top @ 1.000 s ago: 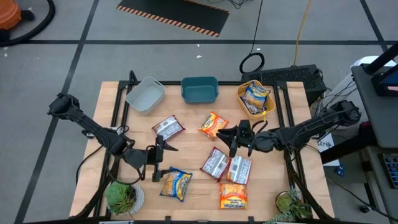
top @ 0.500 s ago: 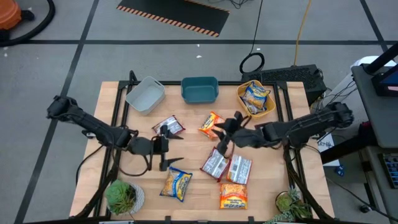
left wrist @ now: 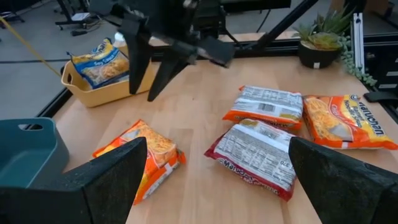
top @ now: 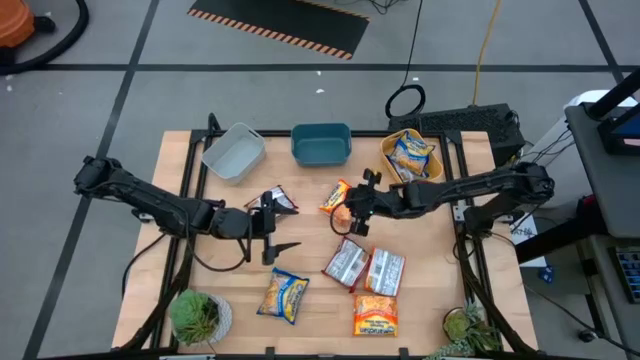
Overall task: Sort Maruchan noodles
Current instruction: Put the top orange noodle pack into the gray bin
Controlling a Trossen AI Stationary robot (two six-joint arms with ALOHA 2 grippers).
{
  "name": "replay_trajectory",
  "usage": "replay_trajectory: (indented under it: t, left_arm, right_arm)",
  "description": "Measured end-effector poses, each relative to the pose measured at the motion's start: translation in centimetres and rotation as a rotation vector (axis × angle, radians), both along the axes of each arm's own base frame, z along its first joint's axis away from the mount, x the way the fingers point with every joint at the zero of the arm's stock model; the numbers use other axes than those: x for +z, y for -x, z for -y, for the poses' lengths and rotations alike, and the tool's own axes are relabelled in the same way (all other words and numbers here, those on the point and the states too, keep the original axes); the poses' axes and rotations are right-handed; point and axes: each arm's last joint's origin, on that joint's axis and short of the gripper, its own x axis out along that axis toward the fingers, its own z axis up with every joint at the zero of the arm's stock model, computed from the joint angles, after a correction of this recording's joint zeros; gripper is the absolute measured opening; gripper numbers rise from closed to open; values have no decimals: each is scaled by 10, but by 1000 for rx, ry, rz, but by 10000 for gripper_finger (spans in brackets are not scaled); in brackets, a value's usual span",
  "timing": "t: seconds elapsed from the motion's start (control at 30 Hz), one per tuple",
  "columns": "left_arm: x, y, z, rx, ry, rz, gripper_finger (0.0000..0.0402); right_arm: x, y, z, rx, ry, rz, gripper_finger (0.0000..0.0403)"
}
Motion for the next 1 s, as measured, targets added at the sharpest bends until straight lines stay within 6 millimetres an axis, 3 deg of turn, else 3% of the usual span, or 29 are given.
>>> replay_trajectory:
  t: [0.17,0.57,1.0]
  left_arm:
    - [-1,1,1,-2,4,-9,395]
    - [-2,3,6,-24,-2,-24,395]
    - [-2,2,6,-32,-23,-22,395]
  right_arm:
    - [-12,4,10,-38,2,-96,117]
    - [-44,20,26,-108,21,-148,205]
    - [-75,40,41,-163,-13,-216,210]
